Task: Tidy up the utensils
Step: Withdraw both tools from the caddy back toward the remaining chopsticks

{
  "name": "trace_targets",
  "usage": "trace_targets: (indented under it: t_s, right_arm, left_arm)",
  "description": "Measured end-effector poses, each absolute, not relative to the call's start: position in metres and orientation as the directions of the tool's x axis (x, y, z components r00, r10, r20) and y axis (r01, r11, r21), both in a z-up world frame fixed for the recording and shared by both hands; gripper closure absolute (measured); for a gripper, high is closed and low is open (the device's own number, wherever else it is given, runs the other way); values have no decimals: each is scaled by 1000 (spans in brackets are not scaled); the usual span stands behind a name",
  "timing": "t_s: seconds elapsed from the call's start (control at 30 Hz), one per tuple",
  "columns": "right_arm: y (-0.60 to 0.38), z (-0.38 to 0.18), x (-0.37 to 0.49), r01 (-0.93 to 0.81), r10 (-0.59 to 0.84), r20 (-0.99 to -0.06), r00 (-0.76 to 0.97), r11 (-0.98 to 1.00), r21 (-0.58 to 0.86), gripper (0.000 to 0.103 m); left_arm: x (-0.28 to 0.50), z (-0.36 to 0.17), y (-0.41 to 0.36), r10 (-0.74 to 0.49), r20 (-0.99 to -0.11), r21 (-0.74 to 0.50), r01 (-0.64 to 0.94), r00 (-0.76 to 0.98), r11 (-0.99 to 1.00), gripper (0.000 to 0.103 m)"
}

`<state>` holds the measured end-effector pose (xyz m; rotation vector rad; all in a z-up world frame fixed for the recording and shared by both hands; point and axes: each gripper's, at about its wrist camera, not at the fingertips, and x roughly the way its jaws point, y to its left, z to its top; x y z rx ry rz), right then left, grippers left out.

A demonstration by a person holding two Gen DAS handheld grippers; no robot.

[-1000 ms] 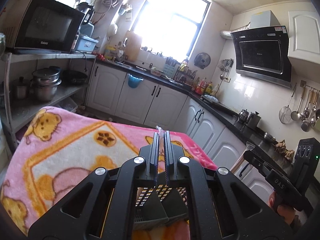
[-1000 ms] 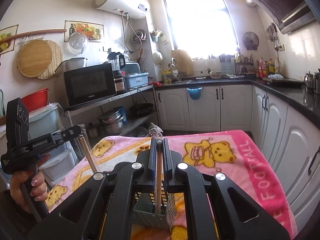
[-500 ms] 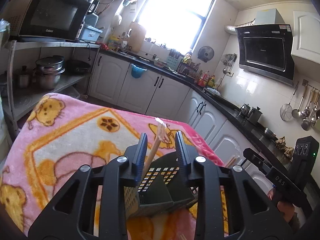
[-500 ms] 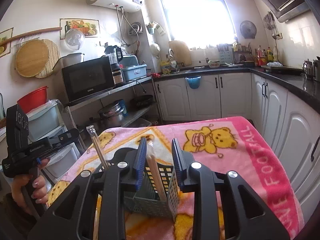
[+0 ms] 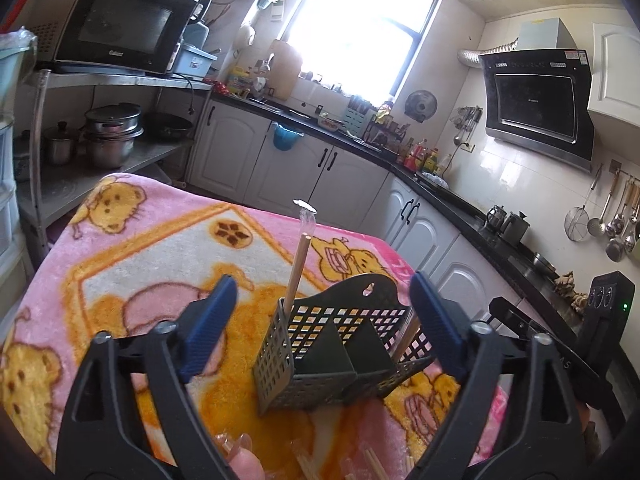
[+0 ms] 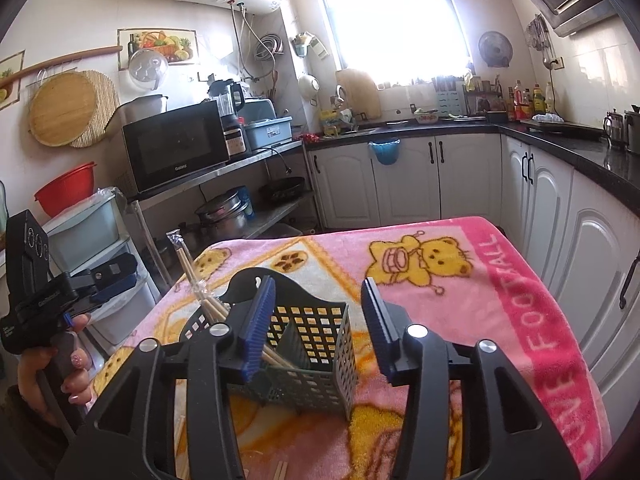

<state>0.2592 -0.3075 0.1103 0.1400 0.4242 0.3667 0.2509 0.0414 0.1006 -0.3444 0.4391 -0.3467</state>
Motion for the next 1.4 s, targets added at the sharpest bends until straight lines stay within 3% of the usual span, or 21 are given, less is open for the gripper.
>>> trace_targets:
  t_s: [0.07,0.37,1.4]
  right_arm:
    - [-306,110,256,-323,377,-377,846,925,198,51]
    - [-293,102,240,-356,383,-399,833,924,143,40]
    - [-272,50,196,-438,406,-573,712,895,91,40]
  left_arm:
    - [247,100,43,-387,-347,-389,245,854,888,10]
    - [228,98,48,-351,-350,-355,224,868,908,10]
    - [197,38,46,-343,-499,-361,168,796,917,10]
